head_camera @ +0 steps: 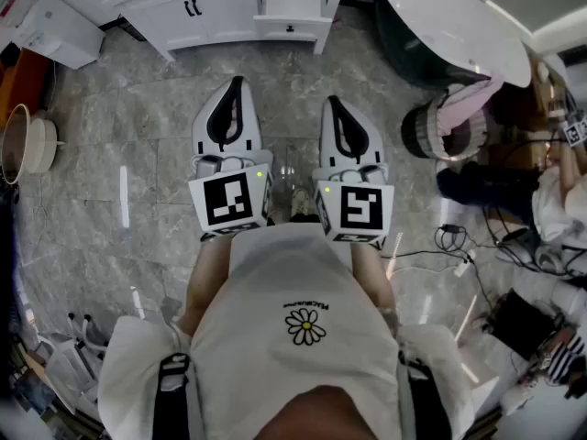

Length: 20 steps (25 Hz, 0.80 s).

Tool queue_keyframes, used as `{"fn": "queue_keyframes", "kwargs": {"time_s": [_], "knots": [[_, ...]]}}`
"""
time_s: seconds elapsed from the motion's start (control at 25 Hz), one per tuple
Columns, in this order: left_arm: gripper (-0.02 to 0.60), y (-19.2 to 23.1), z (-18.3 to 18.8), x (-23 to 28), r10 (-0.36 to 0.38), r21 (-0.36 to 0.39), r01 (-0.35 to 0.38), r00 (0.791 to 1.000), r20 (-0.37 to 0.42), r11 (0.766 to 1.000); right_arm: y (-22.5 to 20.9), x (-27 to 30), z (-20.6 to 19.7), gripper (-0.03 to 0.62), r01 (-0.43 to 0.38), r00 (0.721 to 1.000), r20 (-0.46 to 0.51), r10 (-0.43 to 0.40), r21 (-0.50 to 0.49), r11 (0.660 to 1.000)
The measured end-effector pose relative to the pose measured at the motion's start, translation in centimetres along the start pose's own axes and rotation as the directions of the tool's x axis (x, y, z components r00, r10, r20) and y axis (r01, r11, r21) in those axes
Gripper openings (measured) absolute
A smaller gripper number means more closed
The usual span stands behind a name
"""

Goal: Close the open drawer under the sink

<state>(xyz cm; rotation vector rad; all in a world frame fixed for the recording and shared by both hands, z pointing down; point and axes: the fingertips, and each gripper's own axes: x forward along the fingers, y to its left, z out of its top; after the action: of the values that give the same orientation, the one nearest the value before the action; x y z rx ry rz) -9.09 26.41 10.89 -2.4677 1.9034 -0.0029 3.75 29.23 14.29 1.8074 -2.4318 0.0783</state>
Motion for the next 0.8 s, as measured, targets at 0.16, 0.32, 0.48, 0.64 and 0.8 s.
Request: {"fn": "queue_keyframes", "kwargs": {"time_s": [0.16, 0.32, 0.48, 0.64, 0.8], "knots": [[0.021, -0.9, 0.4, 1.0, -0.031, -0.003, 0.031, 0.999, 0.021, 1.0, -1.0, 0.0, 0.8, 0.029, -0.006, 0.999, 0.035, 0.004, 0.038, 0.999], [0.021, -0.9, 0.7, 1.1, -0.031, -0.014, 0.032, 0.999, 0.026, 0.999, -1.0, 0.1, 1.3, 0.029, -0.01, 0.999, 0.049, 0.009, 0.035, 0.999], [0.021, -0.8, 0.3, 1.1, -0.018, -0.026, 0.019, 1.0, 0.026, 0.999, -1.3, 0.0, 1.2, 0.029, -0.021, 0.998, 0.054, 0.019, 0.04, 0.999], [0.02, -0.6, 0.1, 1.0, 0.004, -0.05, -0.003, 1.0, 0.018, 0.999, -1.9, -0.5, 1.3, 0.029, -0.03, 0.997, 0.074, 0.026, 0.054, 0.998], [0.021, -0.6, -0.2, 1.1, 0.036, -0.031, -0.035, 0.999, 0.02, 0.999, -2.6, -1.0, 0.9, 0.029, -0.044, 0.996, 0.081, 0.039, 0.06, 0.997]]}}
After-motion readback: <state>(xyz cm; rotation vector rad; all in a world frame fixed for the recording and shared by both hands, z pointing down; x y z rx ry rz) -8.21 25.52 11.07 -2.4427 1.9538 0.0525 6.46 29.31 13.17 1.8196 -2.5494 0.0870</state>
